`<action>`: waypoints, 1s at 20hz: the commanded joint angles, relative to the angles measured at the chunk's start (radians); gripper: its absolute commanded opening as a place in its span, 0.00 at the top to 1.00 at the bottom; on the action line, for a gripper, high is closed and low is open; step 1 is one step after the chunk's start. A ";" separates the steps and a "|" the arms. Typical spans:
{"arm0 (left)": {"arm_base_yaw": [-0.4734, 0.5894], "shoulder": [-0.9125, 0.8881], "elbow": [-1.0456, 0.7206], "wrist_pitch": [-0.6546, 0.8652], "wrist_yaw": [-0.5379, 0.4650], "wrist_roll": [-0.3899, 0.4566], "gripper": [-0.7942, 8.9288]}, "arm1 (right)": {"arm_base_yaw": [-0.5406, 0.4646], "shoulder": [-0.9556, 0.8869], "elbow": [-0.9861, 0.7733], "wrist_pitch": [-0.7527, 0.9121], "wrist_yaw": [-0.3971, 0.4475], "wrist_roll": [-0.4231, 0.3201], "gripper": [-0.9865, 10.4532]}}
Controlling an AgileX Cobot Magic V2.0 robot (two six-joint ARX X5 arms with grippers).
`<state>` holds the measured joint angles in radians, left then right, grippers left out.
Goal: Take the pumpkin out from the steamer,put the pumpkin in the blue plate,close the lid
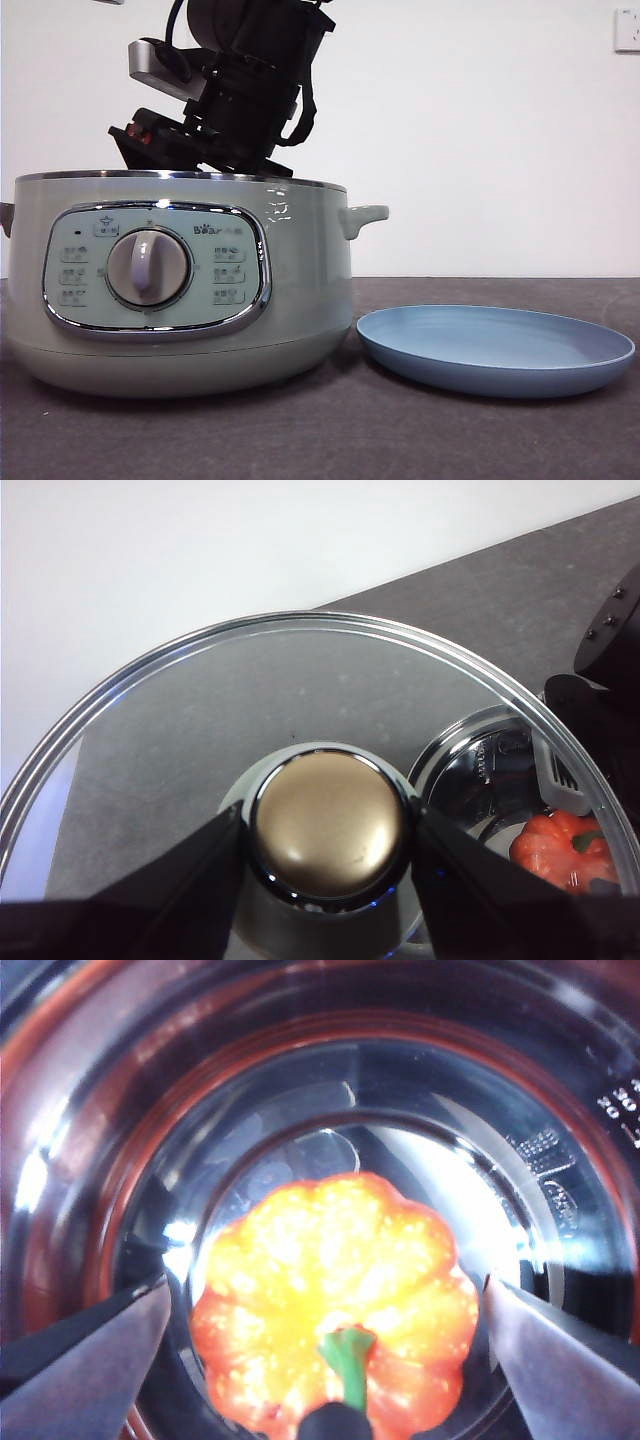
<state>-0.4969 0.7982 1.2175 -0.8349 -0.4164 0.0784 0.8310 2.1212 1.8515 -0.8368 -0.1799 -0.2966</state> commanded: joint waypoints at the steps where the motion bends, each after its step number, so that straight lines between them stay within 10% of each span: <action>1: -0.001 -0.011 0.016 0.048 -0.003 0.008 0.93 | 0.003 0.009 0.002 0.006 0.000 -0.004 0.79; 2: -0.002 -0.011 0.016 0.048 -0.001 0.008 0.93 | 0.003 0.009 0.002 0.006 0.000 -0.005 0.94; 20: -0.002 0.008 0.016 0.120 0.059 0.008 0.93 | -0.247 -0.456 -0.102 -0.457 0.042 0.132 0.92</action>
<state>-0.4969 0.8169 1.2175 -0.7639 -0.3523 0.0784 0.5827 1.6657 1.7710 -1.2903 -0.1383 -0.1955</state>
